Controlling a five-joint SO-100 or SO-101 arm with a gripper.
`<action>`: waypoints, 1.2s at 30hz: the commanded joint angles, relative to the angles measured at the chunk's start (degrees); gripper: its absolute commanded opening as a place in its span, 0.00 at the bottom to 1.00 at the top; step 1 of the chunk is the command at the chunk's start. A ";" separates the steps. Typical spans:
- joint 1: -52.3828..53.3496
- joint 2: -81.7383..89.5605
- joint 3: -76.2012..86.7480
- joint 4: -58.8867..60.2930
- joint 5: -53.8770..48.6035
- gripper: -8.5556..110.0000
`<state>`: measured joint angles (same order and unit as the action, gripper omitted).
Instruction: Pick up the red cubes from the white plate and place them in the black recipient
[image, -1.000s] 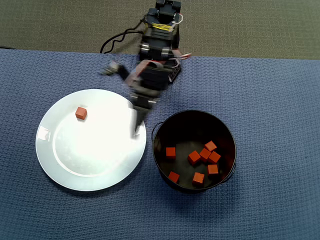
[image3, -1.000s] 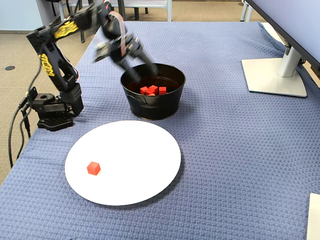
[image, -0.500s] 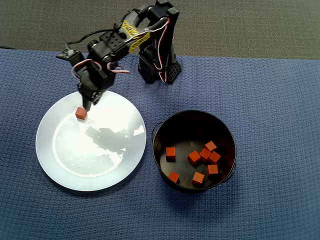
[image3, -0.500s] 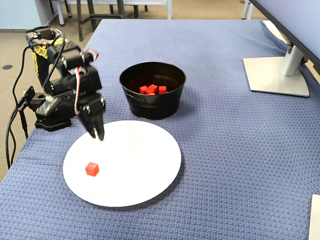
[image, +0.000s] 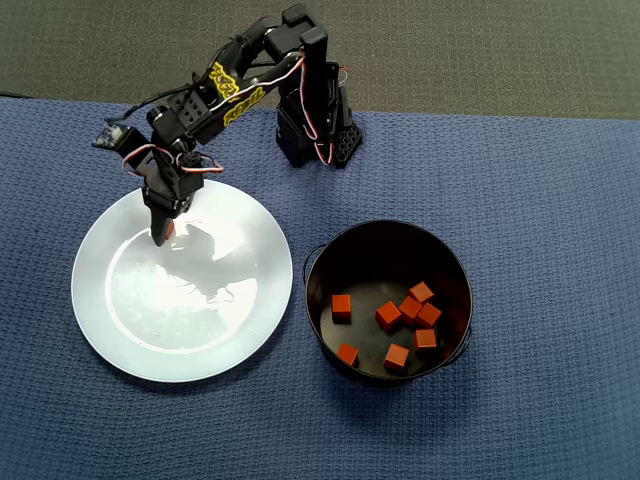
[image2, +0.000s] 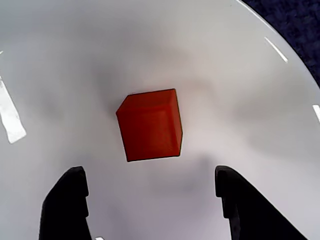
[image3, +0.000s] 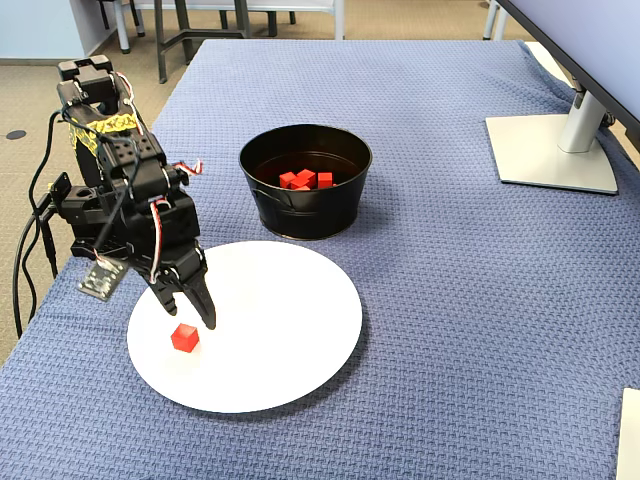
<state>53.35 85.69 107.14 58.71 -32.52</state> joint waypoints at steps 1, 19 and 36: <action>0.70 -1.41 -5.01 -1.23 -4.57 0.30; 1.41 -5.80 -7.82 -5.45 -14.85 0.26; 1.76 -3.69 -8.17 -7.91 -7.47 0.07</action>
<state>54.76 78.84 102.04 52.21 -44.91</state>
